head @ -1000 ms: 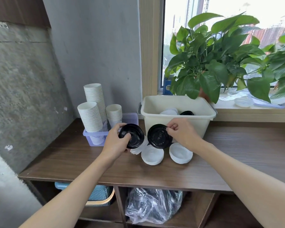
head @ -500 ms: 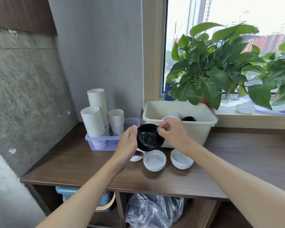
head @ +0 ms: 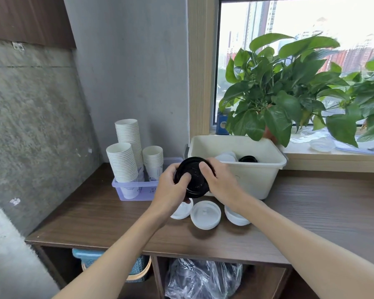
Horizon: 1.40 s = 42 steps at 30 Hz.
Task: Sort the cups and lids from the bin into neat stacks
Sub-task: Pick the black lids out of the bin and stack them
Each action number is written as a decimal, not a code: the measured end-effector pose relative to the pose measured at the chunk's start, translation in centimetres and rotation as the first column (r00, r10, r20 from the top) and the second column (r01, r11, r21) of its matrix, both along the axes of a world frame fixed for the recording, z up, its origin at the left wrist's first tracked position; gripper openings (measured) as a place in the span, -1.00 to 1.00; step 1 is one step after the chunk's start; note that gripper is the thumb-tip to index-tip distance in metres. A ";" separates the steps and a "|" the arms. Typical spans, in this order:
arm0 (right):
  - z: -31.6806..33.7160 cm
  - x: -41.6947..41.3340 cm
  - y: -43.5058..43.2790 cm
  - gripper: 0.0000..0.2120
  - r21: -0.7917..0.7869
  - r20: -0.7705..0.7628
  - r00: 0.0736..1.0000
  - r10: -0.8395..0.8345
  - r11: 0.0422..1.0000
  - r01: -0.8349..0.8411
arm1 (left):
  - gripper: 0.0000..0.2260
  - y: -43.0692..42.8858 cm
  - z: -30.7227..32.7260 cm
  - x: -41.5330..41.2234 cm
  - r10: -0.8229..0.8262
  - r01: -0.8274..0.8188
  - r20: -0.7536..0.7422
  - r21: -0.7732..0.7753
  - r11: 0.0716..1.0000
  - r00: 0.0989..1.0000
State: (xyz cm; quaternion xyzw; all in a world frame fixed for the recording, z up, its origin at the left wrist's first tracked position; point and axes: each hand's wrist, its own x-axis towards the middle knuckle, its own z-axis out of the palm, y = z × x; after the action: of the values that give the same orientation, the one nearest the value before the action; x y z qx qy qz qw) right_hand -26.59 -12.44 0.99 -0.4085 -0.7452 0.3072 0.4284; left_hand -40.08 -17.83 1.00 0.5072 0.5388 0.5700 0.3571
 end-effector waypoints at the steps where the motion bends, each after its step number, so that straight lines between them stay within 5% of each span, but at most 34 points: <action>1: 0.0 -0.1 -0.1 -0.77 -0.002 0.006 1.000 0.011 1.000 -0.011 | -0.89 0.0 0.1 0.1 0.008 -0.008 -0.003 0.000 1.000 1.000; 4: 0.0 -0.4 -0.4 -0.81 -0.050 0.012 0.998 0.059 0.997 -0.059 | -0.85 0.0 0.3 0.4 0.044 -0.043 -0.006 0.031 0.999 0.999; 9: 0.8 -0.7 -1.1 -0.81 -0.198 -0.211 0.975 0.075 0.973 -0.118 | -0.87 0.2 0.1 0.1 0.077 -0.068 -0.093 0.098 0.993 0.993; 13: 0.7 -1.5 -1.0 -0.60 -0.066 -0.247 0.969 -0.014 0.998 -0.002 | -0.86 0.1 0.2 0.6 0.077 -0.056 -0.136 0.152 0.987 0.988; 24: 1.0 -1.3 -1.8 -0.70 0.064 -0.237 0.956 -0.175 0.979 0.195 | -0.79 -0.1 0.2 1.6 0.078 -0.073 -0.025 0.158 0.985 0.997; 32: 0.9 -1.0 -2.1 -0.64 0.082 -0.136 0.985 -0.104 0.990 0.116 | -0.81 0.4 -0.6 1.1 0.154 -0.111 -0.196 0.216 0.970 0.969; 37: 0.7 -1.1 -2.4 -0.70 0.116 -0.212 0.971 -0.109 0.984 0.136 | -0.84 0.0 -0.1 0.9 0.108 -0.063 -0.216 0.207 0.976 0.970; 42: 0.4 -1.4 -2.9 -0.74 0.126 -0.270 0.951 -0.148 0.974 0.188 | -0.51 -0.6 0.3 1.7 0.099 -0.077 -0.151 0.145 0.986 0.984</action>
State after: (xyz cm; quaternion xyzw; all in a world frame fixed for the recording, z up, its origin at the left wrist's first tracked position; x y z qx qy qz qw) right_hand -28.02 -15.34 1.36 -0.3935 -0.6662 0.2634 0.5762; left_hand -38.39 -18.45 1.28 0.5500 0.5462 0.5795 0.2518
